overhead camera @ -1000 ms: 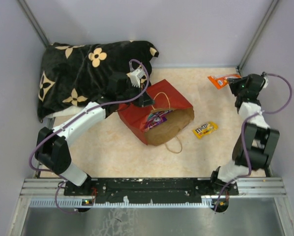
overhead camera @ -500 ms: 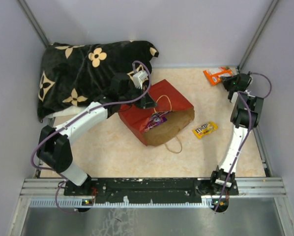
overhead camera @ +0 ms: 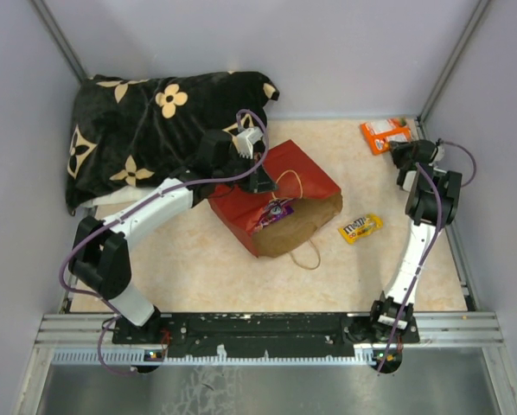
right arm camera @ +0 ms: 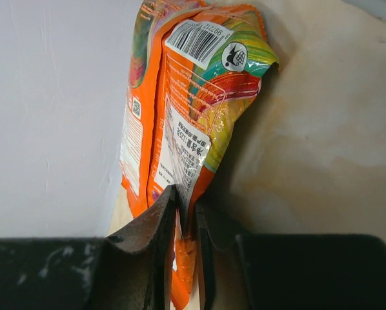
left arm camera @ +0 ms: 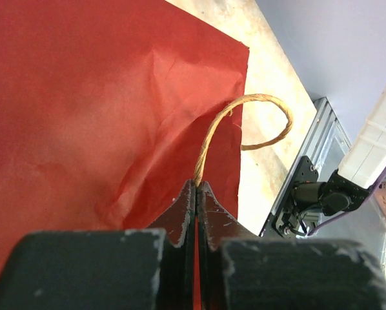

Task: Take the snacks out of the paper bag

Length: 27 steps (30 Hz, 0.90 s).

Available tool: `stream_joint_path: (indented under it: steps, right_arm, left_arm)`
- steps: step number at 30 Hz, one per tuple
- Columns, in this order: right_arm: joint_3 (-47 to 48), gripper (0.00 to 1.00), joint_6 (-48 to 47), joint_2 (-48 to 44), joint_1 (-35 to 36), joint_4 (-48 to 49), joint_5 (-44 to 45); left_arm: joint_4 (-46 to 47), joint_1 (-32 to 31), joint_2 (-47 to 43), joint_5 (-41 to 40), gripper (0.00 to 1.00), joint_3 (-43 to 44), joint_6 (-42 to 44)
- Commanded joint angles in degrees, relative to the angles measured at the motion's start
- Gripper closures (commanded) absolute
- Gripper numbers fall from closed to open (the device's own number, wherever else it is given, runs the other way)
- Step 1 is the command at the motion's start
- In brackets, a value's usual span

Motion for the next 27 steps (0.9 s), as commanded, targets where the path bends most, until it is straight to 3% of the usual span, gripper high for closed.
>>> stream_joint_path:
  steps: [1,8,27]
  right_arm:
    - [-3.4,0.85,1.6,-5.1,-0.4,2.0,5.0]
    - [-9.6,0.94,9.4,-6.8,-0.2,6.5,9.2]
    - [-13.4,0.96,12.5,-8.9,0.7,7.2,12.6]
  left_arm:
    - [0.9,-0.3,-0.3,-1.0,1.00,1.5,0.8]
    - [0.5,-0.4,-0.2,-1.8,1.00,1.8,1.3]
    - [-0.3,-0.3,-0.3,-2.6,1.00,2.2,1.4]
